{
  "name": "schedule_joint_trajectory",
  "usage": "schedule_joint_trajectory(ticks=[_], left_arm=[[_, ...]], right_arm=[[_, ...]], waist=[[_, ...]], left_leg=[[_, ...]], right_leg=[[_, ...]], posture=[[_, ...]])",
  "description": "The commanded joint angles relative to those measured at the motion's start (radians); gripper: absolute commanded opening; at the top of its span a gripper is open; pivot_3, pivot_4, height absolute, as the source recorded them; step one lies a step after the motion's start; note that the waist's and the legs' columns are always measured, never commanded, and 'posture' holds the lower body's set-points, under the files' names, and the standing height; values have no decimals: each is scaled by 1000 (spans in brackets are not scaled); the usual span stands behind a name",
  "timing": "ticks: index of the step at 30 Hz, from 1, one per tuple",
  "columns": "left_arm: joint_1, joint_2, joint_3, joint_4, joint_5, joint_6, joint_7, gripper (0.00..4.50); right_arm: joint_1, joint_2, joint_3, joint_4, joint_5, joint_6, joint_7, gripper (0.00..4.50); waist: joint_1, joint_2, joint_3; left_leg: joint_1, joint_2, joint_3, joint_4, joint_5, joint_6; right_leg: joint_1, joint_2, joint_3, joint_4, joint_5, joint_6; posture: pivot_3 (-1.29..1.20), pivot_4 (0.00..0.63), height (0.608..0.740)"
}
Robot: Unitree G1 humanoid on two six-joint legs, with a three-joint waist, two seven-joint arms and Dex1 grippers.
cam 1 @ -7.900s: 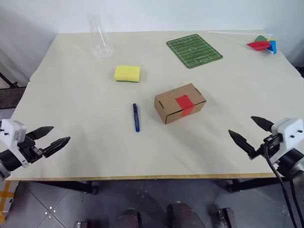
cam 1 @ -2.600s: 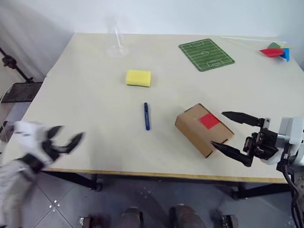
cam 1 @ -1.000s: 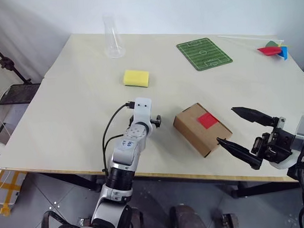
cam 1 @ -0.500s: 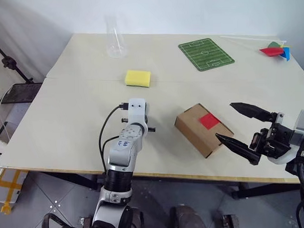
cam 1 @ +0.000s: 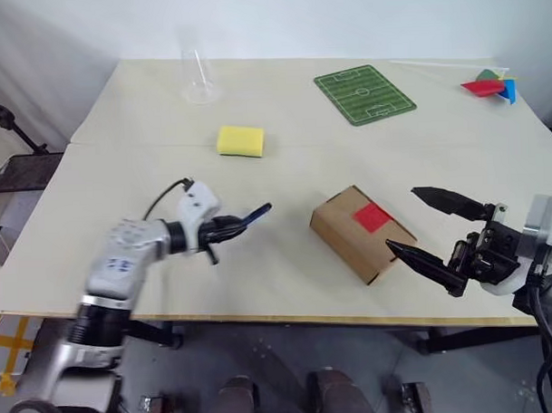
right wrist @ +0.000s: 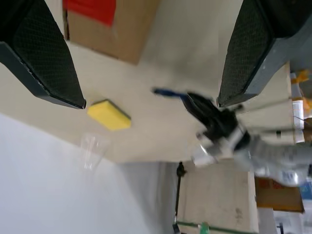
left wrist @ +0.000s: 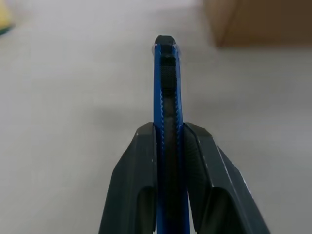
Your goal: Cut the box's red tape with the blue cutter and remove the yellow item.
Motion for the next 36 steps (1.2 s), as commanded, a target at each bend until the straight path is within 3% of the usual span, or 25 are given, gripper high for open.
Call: schedule_joint_trajectory(ticks=[1,4,7,10,14,19,36], left_arm=[[1,52,-94,-13,10,-225,-256,444],[-7,-4,-206,-82,52,-212,-264,444],[-26,-65,-280,-109,135,-208,-212,444],[-39,-129,-347,-146,211,-134,-145,444],[-55,-242,-412,-204,274,140,-27,444],[-72,-288,-448,-221,295,223,16,444],[-87,-290,-463,-235,289,286,34,444]], right_arm=[[35,-86,3,-83,-7,148,-99,4500],[133,-115,53,-186,3,168,-50,4500],[219,-112,71,-237,-2,172,-35,3918],[279,-98,105,-271,-21,196,-73,2923],[258,-95,255,-231,-242,144,-130,1591],[216,-77,356,-154,-389,95,-154,6],[131,-40,450,48,-541,-34,-87,6]], waist=[[13,4,0],[29,4,0],[31,3,0],[24,2,0],[13,2,1],[17,2,0],[19,1,0]], left_leg=[[0,-2,-1,0,-1,1],[-2,-2,-3,1,-1,4],[-6,-3,-4,1,-2,6],[-7,-3,-4,2,-3,7],[-6,-2,-2,3,-2,7],[-4,-2,-2,3,-1,6],[-3,-3,-2,4,-1,6]], right_leg=[[1,-2,-1,-2,0,0],[3,-4,-2,-7,1,1],[1,-3,-2,-7,1,2],[1,-1,-2,-6,2,3],[1,0,0,-6,2,3],[1,1,1,-3,2,3],[2,0,1,-3,2,3]], posture=[[0,150,740],[0,150,740],[0,150,740],[0,150,740],[0,150,740],[0,150,740],[0,150,740]])
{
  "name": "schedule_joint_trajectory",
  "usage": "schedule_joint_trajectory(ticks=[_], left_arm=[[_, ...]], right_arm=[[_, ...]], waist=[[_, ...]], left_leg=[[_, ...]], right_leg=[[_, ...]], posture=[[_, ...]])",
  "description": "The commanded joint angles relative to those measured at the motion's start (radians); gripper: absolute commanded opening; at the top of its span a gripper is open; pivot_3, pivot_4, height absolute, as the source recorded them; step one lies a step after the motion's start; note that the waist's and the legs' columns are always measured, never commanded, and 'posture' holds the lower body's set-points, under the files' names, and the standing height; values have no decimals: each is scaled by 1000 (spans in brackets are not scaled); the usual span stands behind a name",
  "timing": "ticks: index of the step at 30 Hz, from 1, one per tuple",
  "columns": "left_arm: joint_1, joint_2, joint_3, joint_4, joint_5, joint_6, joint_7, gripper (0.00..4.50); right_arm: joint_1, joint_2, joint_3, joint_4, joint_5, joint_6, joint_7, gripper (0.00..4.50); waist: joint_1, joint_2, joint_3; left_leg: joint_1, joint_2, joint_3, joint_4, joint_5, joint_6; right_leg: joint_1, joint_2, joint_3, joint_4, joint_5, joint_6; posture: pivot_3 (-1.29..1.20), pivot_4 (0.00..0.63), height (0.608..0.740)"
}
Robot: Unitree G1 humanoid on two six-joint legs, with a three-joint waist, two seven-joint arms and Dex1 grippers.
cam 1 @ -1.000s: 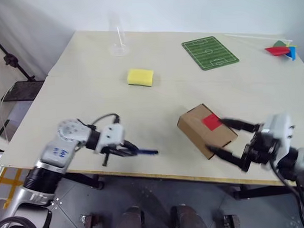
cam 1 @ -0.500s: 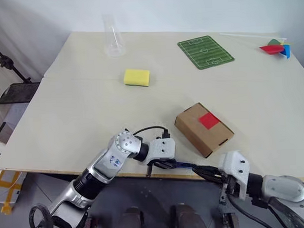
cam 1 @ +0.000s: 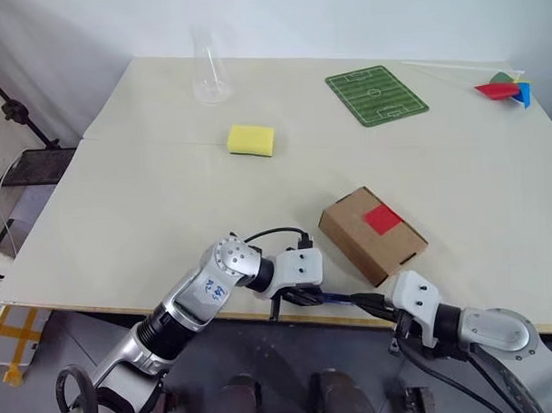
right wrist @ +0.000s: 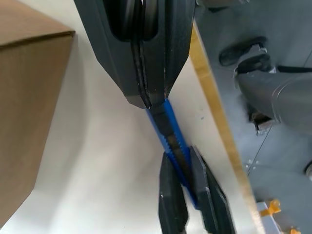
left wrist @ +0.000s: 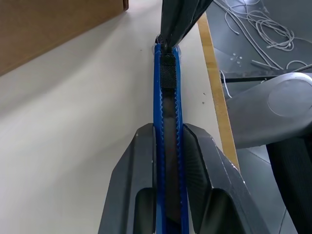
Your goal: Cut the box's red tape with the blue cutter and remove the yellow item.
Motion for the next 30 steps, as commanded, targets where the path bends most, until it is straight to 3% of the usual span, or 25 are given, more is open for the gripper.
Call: schedule_joint_trajectory(ticks=[1,15,21,26,30], left_arm=[[-4,7,-14,-12,10,13,18,444],[-6,17,-15,-35,-1,30,20,444],[-7,19,-9,-31,-6,22,19,444],[12,41,36,-7,-33,-86,11,444],[94,77,175,40,-101,-439,12,444]], right_arm=[[-2,11,9,14,-17,-34,14,6],[-124,125,145,51,-58,-21,2,6],[-121,142,101,19,-17,15,-3,6],[-20,134,-86,-128,279,122,35,6],[73,75,-319,-258,644,287,-48,908]], waist=[[-1,0,0],[-3,-1,0],[-3,-1,0],[-2,-1,0],[-7,0,0]], left_leg=[[0,0,0,0,0,0],[3,0,0,0,0,-1],[3,0,0,0,0,-1],[1,0,0,0,0,-1],[1,1,0,0,0,-1]], right_leg=[[0,0,0,0,0,0],[1,0,0,2,0,0],[1,0,0,3,0,0],[-1,0,0,4,0,0],[-1,0,0,4,0,0]], posture=[[0,150,740],[0,150,740],[0,150,740],[0,150,740],[0,150,740]])
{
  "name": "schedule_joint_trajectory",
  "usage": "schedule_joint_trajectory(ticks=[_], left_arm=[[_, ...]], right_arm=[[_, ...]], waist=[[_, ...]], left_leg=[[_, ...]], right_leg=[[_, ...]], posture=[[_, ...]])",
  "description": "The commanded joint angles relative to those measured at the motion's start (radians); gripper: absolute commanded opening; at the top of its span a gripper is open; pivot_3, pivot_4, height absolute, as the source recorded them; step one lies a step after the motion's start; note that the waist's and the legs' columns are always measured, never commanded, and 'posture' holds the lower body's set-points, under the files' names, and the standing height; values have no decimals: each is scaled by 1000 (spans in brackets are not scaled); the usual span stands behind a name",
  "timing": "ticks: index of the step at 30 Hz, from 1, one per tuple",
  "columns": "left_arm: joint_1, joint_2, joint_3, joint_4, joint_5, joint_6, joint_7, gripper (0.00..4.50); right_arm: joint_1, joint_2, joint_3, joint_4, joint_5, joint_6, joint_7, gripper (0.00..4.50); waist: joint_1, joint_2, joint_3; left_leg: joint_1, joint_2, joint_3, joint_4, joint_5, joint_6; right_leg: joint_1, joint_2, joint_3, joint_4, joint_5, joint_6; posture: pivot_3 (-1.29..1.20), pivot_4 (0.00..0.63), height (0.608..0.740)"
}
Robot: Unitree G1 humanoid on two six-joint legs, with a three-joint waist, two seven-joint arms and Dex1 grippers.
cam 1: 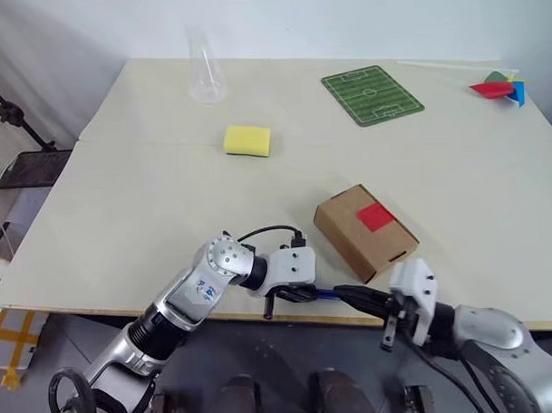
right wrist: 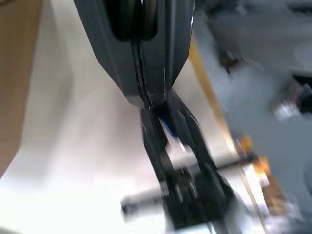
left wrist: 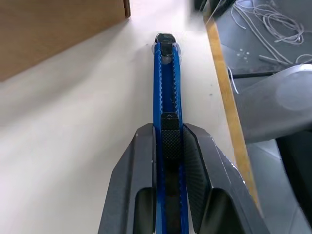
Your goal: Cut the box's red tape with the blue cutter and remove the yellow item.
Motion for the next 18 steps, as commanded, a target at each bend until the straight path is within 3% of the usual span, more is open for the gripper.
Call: schedule_joint_trajectory(ticks=[1,2,5,7,10,13,18], left_arm=[[46,22,107,22,-58,-253,-5,444],[66,28,137,37,-78,-317,-12,444],[121,64,239,79,-135,-619,-52,444],[118,51,273,83,-165,-665,-38,444],[93,30,279,108,-162,-735,-31,444],[53,4,274,134,-152,-788,-22,444],[24,-15,264,143,-159,-798,-25,444]], right_arm=[[39,-52,-162,-108,258,102,-60,1214],[55,-75,-201,-120,322,129,-84,1509],[89,-189,-314,-127,734,181,-269,2623],[84,-297,-312,-116,938,204,-384,3233],[58,-421,-260,-88,1124,213,-543,4292],[-8,-444,-155,-57,1252,151,-719,4444],[-125,-394,-71,-44,1259,105,-787,4444]], waist=[[-1,0,0],[1,0,0],[1,0,0],[2,0,0],[6,-1,0],[7,-3,1],[3,-3,1]], left_leg=[[0,0,0,0,0,0],[0,1,0,0,0,0],[1,0,0,0,0,0],[0,1,0,0,0,0],[2,1,0,0,0,2],[2,1,-2,0,-1,3],[0,0,-1,1,-1,4]], right_leg=[[0,0,0,0,0,0],[0,0,0,0,0,0],[1,-1,0,-1,0,0],[1,0,0,-2,0,0],[5,-1,-2,-5,0,0],[8,-1,-3,-9,1,1],[8,-1,-3,-11,2,2]], posture=[[0,150,740],[0,150,740],[0,150,740],[0,150,740],[0,150,740],[0,150,740],[0,150,740]])
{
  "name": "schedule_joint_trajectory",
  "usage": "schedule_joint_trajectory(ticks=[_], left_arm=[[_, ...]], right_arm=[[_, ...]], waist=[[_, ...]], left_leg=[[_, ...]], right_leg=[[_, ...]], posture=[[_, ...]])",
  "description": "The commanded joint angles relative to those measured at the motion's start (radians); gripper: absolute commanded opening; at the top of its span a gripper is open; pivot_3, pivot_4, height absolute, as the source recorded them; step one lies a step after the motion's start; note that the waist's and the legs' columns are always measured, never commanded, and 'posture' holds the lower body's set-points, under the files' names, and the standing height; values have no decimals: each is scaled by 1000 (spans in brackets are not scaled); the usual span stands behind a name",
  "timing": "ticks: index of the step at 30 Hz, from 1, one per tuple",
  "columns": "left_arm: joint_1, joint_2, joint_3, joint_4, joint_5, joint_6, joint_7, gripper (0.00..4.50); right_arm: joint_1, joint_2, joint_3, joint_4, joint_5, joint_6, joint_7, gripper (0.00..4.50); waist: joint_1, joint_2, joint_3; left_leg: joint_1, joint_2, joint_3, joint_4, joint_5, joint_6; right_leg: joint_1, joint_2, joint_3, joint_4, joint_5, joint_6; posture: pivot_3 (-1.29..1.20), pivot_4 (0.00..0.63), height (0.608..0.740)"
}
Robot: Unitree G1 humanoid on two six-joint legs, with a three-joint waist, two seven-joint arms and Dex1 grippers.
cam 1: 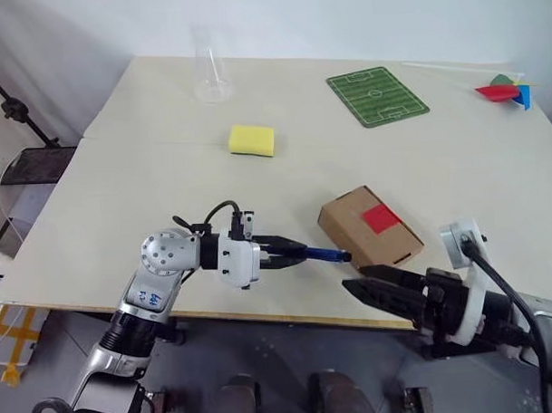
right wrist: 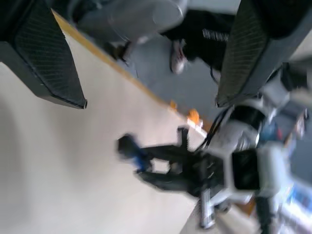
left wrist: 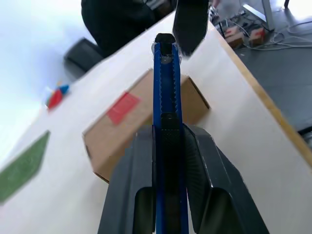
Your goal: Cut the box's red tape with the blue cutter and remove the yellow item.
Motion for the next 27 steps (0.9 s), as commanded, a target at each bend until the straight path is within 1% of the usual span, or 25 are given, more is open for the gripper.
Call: schedule_joint_trajectory(ticks=[1,3,5,7,10,13,25,27], left_arm=[[-12,-11,-7,-17,-17,-17,9,444],[-15,-25,-15,-29,-18,-10,18,444],[-17,-32,-19,-32,-11,-5,24,444],[-16,-34,-20,-34,-6,-5,28,444],[-10,-35,-22,-44,-7,4,34,444],[-6,-38,-19,-55,-11,27,48,444],[2,-29,-37,-83,-5,40,52,444],[2,-29,-38,-84,-5,42,52,444]], right_arm=[[-55,10,31,-1,25,-19,-38,4444],[-136,25,92,26,25,-10,-72,4444],[-193,24,132,47,25,9,-86,4066],[-231,33,154,55,25,27,-81,3578],[-270,55,180,78,25,29,-115,2566],[-287,60,187,88,24,50,-112,1561],[-323,100,207,115,-3,90,-120,1561],[-325,107,208,118,-5,95,-121,1191]], waist=[[-2,0,0],[0,0,0],[-4,0,0],[-2,0,0],[-1,0,0],[0,0,0],[-1,0,0],[-1,0,0]], left_leg=[[0,0,0,0,0,0],[0,0,0,0,0,0],[1,0,0,0,0,0],[1,1,0,0,0,0],[0,1,0,0,0,0],[-1,1,0,0,0,0],[-1,1,0,0,0,0],[-1,1,0,0,0,0]], right_leg=[[0,0,0,0,0,0],[0,0,0,0,0,0],[0,0,0,0,0,0],[0,0,0,0,0,0],[-1,0,0,0,0,0],[-1,0,0,-1,0,0],[-1,0,0,-1,0,0],[-1,0,0,-1,0,0]], posture=[[0,150,740],[0,150,740],[0,150,740],[0,150,740],[0,150,740],[0,150,740],[0,150,740],[0,150,740]])
